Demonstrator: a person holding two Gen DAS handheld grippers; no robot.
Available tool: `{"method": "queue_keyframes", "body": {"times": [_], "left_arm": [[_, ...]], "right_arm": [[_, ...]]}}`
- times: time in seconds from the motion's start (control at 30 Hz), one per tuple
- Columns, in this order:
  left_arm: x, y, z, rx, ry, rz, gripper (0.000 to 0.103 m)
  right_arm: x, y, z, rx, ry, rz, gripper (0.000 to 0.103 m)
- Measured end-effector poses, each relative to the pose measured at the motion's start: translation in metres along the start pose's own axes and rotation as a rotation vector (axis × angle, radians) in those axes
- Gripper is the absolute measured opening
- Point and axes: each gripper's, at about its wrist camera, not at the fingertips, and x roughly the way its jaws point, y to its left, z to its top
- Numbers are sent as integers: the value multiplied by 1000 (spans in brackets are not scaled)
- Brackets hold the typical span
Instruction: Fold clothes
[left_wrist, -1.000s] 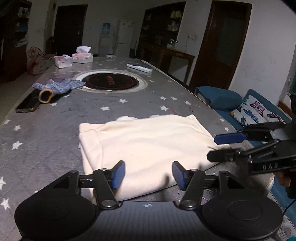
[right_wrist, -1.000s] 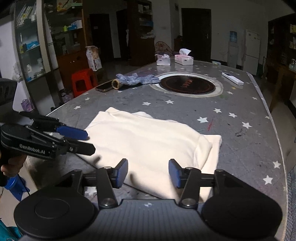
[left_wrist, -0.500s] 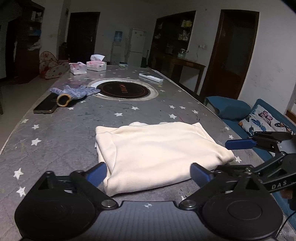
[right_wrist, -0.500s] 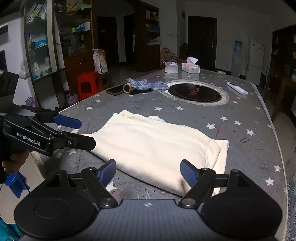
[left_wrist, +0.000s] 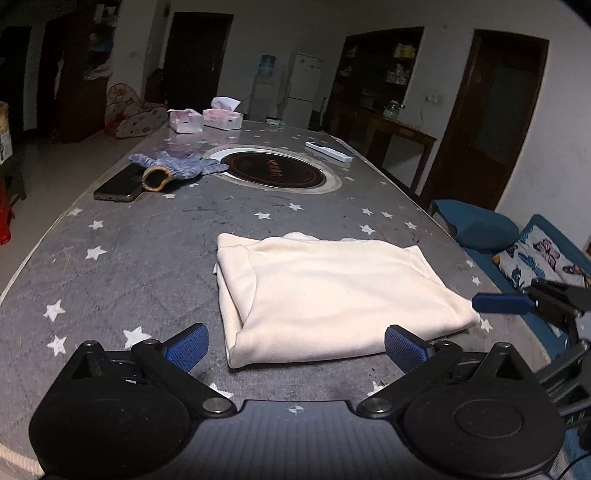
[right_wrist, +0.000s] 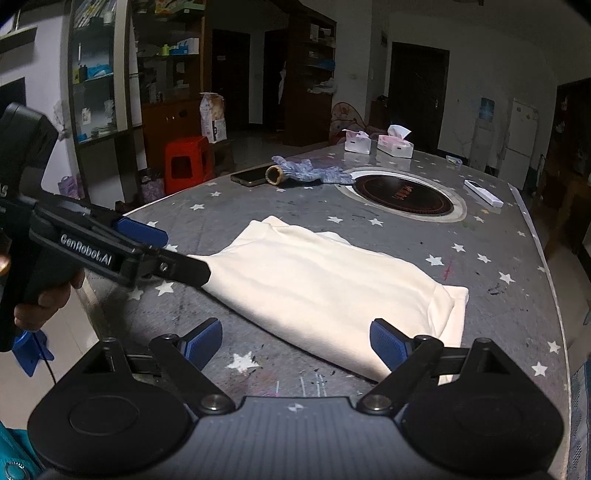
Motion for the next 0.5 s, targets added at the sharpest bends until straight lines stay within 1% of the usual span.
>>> {"method": "queue_keyframes", "body": {"times": [0.2,0.33,0.47,0.5], "left_arm": [[-4,-1,1,9,-9,47,103],[-3,0,4,18,-11,102,103],[-3,10,7,-21,-12,108,103],[-3,12,8,-21,-13,119,103]], "right_arm": [[-1,14,2,-59,-5,8,89],[2,23,5,-100,-6,15,89],[7,29,10,-130,-5,30,88],[8,31,12,-137,-5,35,88]]}}
